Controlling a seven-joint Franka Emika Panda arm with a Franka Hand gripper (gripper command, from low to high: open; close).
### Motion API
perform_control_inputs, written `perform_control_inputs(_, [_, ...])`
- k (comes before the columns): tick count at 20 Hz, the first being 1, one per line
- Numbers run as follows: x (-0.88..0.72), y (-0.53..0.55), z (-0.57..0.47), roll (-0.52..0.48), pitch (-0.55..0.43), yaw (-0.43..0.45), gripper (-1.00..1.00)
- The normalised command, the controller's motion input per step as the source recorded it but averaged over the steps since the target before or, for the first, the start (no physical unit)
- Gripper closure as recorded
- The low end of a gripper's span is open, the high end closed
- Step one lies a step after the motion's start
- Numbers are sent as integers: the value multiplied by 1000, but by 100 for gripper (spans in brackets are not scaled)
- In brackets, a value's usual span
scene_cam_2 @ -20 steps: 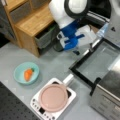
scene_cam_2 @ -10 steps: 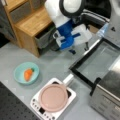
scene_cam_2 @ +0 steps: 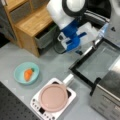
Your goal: Open the microwave oven door. Pull out the microwave oven tray. Pick up the bowl. Place the bowl on the microwave tray.
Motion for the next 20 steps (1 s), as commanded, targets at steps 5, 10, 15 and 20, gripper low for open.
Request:
perform_control_inputs(5, [-40, 238, 46, 124, -264, 153, -100])
perform_control_inputs(10, [-16, 136, -120, 313, -353, 151, -100])
perform_control_inputs(15, [-44, 109, -161, 433, -273, 106, -100])
perform_control_inputs(20, [-82, 132, -140, 438, -133, 67, -100])
